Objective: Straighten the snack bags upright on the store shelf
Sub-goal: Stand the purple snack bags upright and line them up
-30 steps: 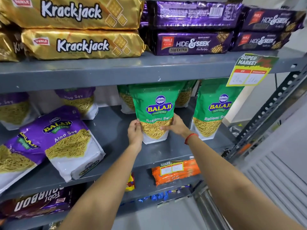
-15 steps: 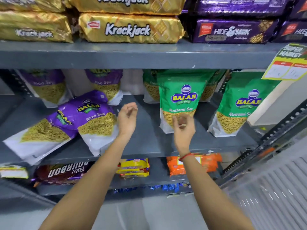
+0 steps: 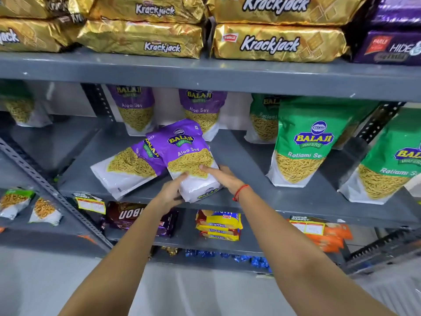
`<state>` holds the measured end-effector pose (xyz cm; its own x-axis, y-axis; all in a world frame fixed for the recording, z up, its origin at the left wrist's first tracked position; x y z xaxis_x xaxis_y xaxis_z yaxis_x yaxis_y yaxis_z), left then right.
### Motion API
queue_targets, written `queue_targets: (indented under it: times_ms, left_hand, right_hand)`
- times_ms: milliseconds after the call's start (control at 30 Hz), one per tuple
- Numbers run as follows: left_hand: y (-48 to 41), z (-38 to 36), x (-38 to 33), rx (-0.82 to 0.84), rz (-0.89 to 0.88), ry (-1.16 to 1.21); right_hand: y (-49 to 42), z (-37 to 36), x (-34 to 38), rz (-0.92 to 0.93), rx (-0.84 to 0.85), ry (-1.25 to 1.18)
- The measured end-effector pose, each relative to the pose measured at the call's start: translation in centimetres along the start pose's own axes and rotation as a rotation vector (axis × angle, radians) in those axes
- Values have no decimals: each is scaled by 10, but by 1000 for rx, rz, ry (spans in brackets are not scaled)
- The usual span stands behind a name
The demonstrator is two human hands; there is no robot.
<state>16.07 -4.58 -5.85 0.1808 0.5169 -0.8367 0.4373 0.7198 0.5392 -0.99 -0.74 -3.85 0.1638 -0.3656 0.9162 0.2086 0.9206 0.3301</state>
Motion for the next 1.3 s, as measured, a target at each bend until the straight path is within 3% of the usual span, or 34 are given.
queue_targets:
  times_ms: [67,200,467,1067,1300]
  left_hand:
    - [-2,-2,4,107,3,-21]
    - [-2,1,-1,152,-100,-22]
    - [4,7,-40,198,-304,-29]
    - [-3,-14,-67,309,-404,-139]
    - [-23,-32,-77,343,-461,-256]
  right_hand:
    - [1,1,-2,1,16,-53]
    - [4,2,-7,16,7,-145]
    - [20,10,10,260,-151,-280]
    - [28,33,7,371,-260,-224]
    - [19,53,-6,322,-328,-127]
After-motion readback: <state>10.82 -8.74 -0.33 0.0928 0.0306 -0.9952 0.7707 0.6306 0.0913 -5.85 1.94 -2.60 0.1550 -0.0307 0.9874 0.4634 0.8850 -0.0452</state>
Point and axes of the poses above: each hand's wrist, its own y-axis away from the middle knuckle, its own z-axis out of the back of the hand, x = y × z, the point moved 5 cm from there along -y, towards the middle knuckle, and after that the axes turned 7 degrees about x, right-handed, at the moved point
